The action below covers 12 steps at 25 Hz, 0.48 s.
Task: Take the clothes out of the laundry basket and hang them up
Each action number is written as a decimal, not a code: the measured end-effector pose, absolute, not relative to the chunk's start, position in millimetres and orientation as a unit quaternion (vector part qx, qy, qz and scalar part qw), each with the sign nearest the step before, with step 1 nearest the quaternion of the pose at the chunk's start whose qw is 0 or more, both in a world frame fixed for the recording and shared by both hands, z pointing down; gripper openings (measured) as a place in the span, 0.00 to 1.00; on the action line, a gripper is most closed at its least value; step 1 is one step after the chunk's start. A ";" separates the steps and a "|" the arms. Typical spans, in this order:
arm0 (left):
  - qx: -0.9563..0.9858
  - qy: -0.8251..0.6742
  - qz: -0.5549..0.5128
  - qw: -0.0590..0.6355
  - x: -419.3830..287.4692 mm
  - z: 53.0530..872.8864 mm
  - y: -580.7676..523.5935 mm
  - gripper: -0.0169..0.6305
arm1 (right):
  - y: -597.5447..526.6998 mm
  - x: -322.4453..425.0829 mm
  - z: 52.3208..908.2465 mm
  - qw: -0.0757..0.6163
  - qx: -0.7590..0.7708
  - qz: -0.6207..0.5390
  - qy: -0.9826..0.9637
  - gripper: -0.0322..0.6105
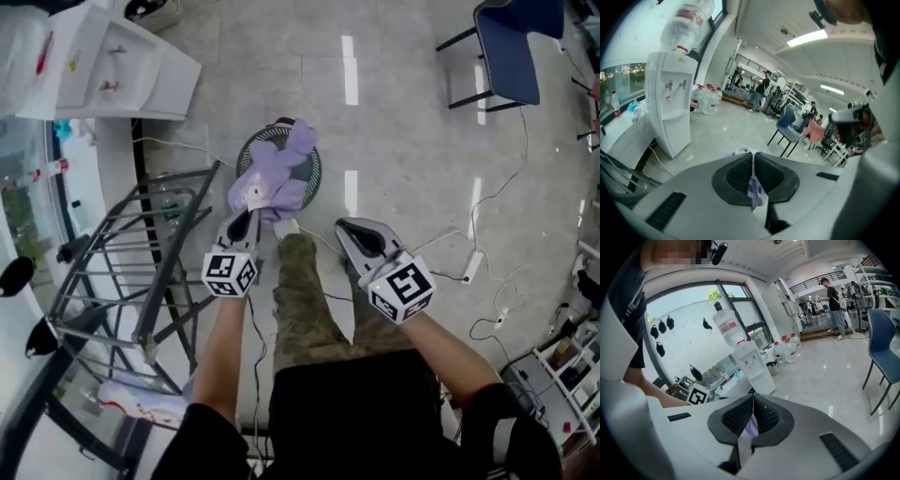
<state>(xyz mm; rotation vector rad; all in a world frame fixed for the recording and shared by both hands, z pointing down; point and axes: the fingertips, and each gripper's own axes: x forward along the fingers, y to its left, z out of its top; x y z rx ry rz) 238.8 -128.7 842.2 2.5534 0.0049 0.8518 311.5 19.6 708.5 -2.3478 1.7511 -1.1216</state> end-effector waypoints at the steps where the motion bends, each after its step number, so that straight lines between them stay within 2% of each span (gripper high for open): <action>1: 0.927 -0.002 0.296 0.229 235.0 818.1 -132.4 0.04 | 21.5 309.2 699.1 -0.001 -0.746 -0.357 0.563 0.05; 6: 0.941 -0.017 0.201 0.272 232.2 698.9 -153.9 0.04 | 21.2 308.7 651.5 -0.016 -0.747 -0.336 0.574 0.05; 12: 0.962 0.000 0.106 0.253 230.7 547.0 -162.1 0.04 | 1.4 311.8 569.2 0.021 -0.758 -0.291 0.583 0.05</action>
